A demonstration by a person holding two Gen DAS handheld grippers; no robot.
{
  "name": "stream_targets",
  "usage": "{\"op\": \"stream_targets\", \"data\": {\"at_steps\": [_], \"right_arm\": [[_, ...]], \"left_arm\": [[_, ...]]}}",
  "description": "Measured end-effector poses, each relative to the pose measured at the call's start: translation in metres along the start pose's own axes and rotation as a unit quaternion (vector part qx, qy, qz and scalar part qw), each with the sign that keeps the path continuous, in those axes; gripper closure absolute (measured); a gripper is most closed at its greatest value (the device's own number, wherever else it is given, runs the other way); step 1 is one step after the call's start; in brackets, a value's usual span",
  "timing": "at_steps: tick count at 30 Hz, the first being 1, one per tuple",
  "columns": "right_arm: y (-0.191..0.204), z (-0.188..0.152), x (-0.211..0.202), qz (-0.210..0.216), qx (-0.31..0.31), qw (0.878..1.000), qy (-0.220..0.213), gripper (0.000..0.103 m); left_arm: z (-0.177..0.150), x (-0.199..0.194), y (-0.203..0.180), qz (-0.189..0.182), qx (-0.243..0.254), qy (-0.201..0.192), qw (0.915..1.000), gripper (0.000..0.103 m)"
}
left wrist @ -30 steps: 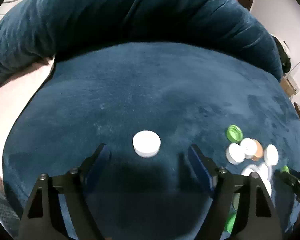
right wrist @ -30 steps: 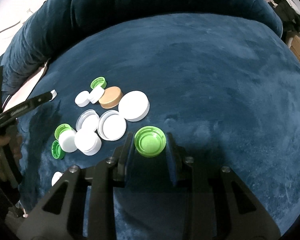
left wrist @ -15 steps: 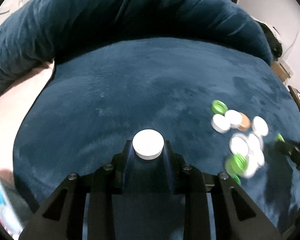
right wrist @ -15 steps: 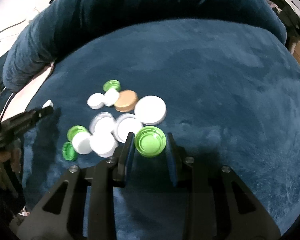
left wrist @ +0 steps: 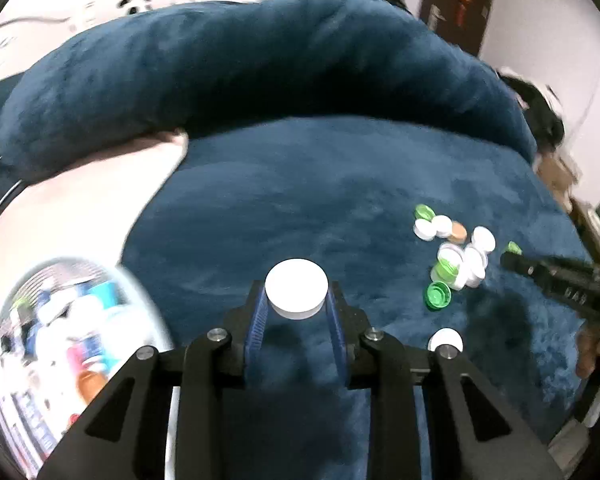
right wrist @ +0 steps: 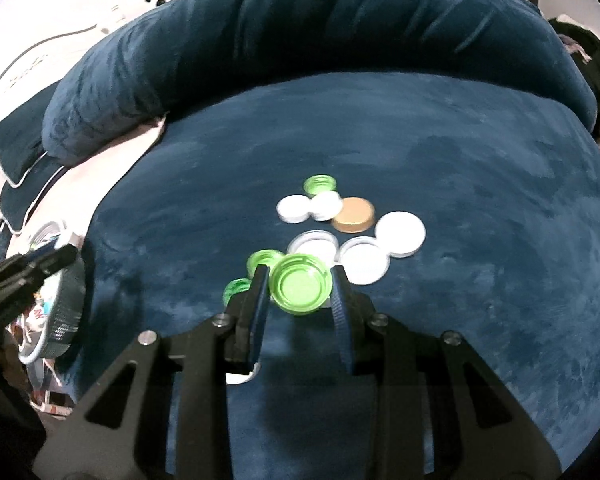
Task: Organize objects
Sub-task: 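Carry both caps over the mesh basket and open both grippers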
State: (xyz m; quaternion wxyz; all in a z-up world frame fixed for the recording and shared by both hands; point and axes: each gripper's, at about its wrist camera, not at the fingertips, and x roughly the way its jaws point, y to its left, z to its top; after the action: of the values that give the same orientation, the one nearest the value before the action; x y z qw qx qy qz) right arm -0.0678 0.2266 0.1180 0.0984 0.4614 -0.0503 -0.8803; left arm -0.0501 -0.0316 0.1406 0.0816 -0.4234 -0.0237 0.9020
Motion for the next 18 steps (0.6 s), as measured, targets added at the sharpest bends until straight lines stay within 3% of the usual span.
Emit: {"op": "stream_targets", "data": {"at_steps": [5,8,11,18], "right_arm": [[0.041,-0.001,-0.004,0.018,-0.040,0.999,-0.001,0.072],[0.075,-0.005,-0.002,0.041,-0.066,0.997,0.008,0.072],[0.118,-0.008,0.001,0.064,-0.098,0.993,0.014,0.072],[0.213,-0.006,0.016,0.138,-0.128,0.982,0.029,0.072]], "left_arm": [[-0.010,-0.046,0.053,0.030,-0.043,-0.018,0.9984,0.073],[-0.016,-0.070,0.098,0.049,-0.097,-0.023,0.9938,0.073],[-0.021,-0.084,0.136,0.058,-0.143,-0.029,0.9877,0.073],[-0.029,-0.089,0.187,0.066,-0.182,-0.025,0.9807,0.073]]}}
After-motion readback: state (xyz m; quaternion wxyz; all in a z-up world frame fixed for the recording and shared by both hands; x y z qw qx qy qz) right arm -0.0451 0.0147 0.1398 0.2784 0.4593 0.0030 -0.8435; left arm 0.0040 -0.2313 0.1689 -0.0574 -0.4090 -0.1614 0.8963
